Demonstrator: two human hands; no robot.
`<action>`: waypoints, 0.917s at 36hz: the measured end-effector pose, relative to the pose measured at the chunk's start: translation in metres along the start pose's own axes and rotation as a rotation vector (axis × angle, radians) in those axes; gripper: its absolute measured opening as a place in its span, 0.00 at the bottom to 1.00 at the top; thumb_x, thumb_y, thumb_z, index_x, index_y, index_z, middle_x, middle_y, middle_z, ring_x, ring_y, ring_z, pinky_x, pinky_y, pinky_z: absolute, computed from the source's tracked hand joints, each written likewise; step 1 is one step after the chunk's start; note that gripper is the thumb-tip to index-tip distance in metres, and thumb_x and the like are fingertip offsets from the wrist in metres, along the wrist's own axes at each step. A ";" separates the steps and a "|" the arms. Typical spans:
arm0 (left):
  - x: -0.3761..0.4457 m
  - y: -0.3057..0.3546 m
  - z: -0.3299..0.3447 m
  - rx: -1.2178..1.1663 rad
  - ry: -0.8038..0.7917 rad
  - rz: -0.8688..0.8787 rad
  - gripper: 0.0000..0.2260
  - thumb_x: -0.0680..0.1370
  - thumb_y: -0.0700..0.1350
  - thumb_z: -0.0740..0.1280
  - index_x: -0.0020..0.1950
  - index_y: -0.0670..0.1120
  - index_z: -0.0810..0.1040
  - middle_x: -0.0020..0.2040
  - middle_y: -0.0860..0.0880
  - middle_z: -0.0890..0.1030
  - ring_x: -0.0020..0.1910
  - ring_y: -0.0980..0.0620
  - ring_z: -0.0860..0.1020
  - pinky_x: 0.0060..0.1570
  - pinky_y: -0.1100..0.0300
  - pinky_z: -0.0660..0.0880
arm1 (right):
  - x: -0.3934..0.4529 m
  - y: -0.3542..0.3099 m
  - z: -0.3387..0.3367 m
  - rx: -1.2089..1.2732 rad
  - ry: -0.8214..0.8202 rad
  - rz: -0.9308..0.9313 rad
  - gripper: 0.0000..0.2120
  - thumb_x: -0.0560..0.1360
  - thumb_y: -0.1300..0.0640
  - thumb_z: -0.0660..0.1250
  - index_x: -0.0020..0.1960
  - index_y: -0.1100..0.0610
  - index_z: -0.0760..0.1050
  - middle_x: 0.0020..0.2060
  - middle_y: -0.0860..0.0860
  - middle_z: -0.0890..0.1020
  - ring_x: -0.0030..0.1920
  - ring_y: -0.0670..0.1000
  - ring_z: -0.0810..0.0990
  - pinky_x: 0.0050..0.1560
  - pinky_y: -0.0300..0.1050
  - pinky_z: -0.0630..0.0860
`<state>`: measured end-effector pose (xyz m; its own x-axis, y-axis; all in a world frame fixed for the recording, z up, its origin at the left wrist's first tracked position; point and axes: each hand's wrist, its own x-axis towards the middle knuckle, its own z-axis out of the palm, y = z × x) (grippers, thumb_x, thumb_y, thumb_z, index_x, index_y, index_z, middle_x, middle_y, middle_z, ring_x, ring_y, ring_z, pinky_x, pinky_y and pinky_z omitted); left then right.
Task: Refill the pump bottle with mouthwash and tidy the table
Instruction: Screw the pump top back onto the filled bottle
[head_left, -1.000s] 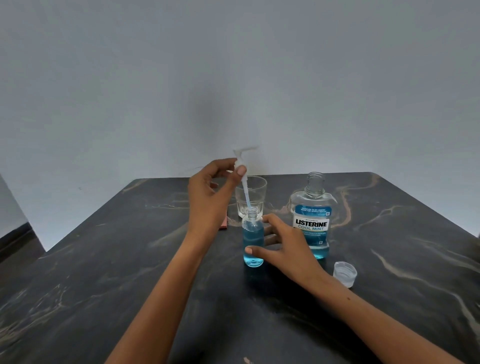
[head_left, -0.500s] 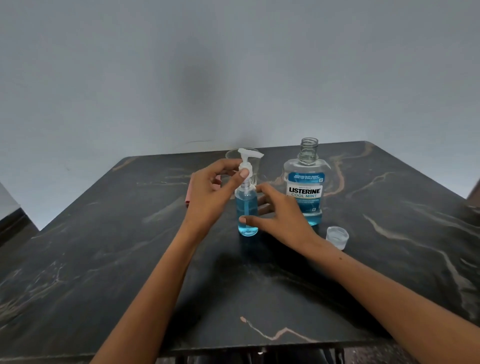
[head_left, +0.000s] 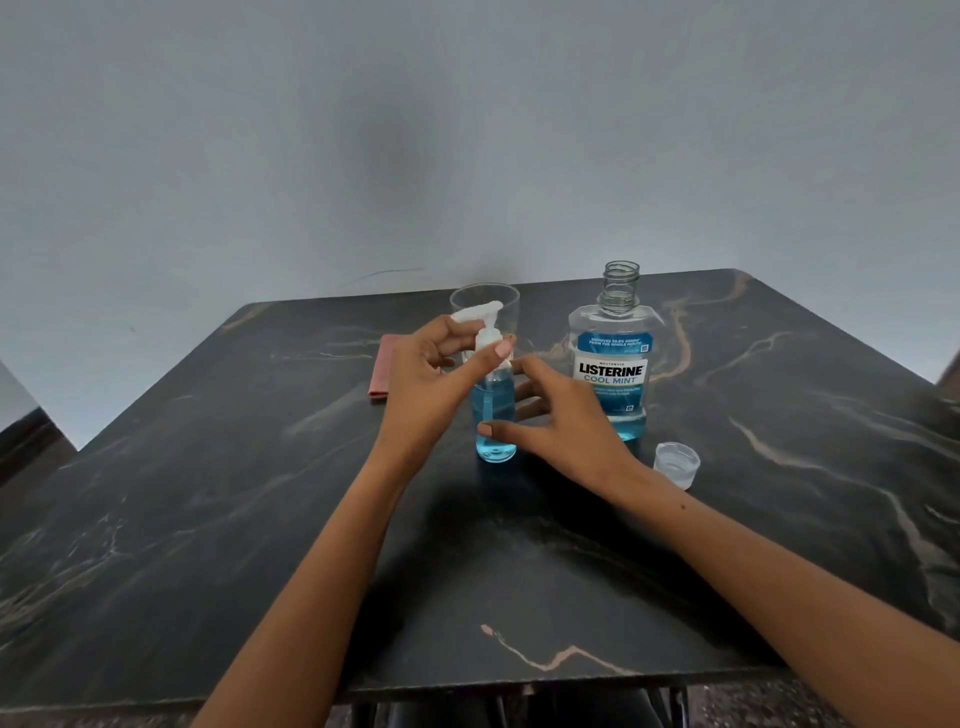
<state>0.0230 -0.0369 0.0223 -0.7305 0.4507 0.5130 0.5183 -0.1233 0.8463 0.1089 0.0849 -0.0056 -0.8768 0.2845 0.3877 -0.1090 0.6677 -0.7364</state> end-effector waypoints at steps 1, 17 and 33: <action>0.000 0.000 -0.001 -0.020 -0.037 -0.009 0.10 0.75 0.41 0.70 0.56 0.40 0.79 0.51 0.47 0.85 0.50 0.54 0.83 0.46 0.65 0.78 | 0.000 0.000 0.000 0.002 0.001 0.001 0.27 0.67 0.48 0.76 0.62 0.52 0.71 0.52 0.50 0.83 0.49 0.48 0.83 0.52 0.49 0.82; -0.004 -0.001 -0.005 -0.033 -0.002 0.006 0.08 0.78 0.42 0.66 0.56 0.44 0.80 0.48 0.54 0.84 0.49 0.60 0.82 0.45 0.68 0.77 | 0.001 0.003 0.001 0.009 -0.001 -0.008 0.26 0.67 0.48 0.76 0.62 0.49 0.71 0.52 0.49 0.83 0.48 0.46 0.82 0.50 0.43 0.82; -0.004 0.001 -0.004 -0.011 -0.045 0.022 0.08 0.77 0.41 0.67 0.56 0.46 0.80 0.49 0.53 0.85 0.51 0.56 0.82 0.49 0.62 0.79 | 0.002 0.005 0.001 0.040 -0.004 -0.006 0.27 0.66 0.48 0.76 0.62 0.48 0.73 0.50 0.48 0.83 0.47 0.44 0.83 0.50 0.42 0.82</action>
<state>0.0244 -0.0428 0.0219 -0.6979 0.4870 0.5251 0.5290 -0.1437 0.8363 0.1067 0.0882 -0.0092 -0.8779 0.2777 0.3902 -0.1330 0.6413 -0.7557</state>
